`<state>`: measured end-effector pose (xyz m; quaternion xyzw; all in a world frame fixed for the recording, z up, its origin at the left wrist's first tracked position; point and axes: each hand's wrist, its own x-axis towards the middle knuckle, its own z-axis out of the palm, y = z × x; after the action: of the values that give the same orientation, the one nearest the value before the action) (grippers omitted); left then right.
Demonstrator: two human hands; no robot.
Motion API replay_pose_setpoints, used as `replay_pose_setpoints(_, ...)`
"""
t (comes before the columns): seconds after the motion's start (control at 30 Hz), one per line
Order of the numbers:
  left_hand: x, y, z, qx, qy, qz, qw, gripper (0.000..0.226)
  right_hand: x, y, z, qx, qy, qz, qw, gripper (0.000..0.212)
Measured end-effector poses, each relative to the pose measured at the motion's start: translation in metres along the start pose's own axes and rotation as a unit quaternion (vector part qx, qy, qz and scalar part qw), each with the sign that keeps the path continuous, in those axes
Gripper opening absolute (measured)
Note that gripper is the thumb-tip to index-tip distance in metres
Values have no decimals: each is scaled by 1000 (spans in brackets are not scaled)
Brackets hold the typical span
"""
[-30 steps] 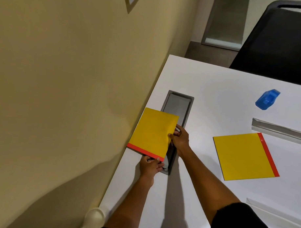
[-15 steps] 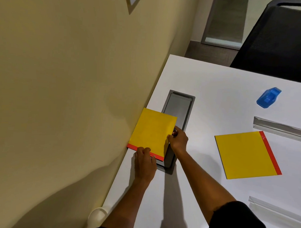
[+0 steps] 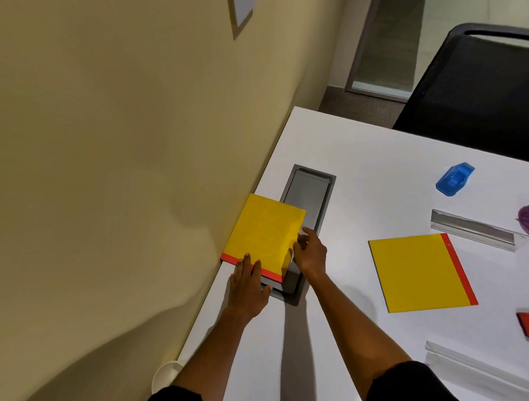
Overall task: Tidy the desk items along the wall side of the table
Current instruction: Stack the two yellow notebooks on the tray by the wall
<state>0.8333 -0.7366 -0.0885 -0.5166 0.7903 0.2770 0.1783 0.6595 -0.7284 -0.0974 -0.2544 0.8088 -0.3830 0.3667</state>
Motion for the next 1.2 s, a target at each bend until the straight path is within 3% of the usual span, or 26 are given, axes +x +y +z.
replay_pose_setpoints(0.27, -29, 7, -6, -3, 44, 50, 998, 78, -44, 16, -23, -150, 42, -79, 985, 60)
replay_pose_setpoints(0.57, -71, 16, -11, 46, 62, 134, 988, 80, -108, 29, -62, -305, 96, -35, 947, 79)
replay_pose_setpoints(0.83, -94, 34, 1, 42, 92, 202, 974, 79, -172, 42, -99, -292, 164, 22, 942, 81)
replay_pose_setpoints(1.2, -107, 81, 37, 95, 56, 263, 958, 77, -201, 84, -151, -237, 216, 77, 944, 80)
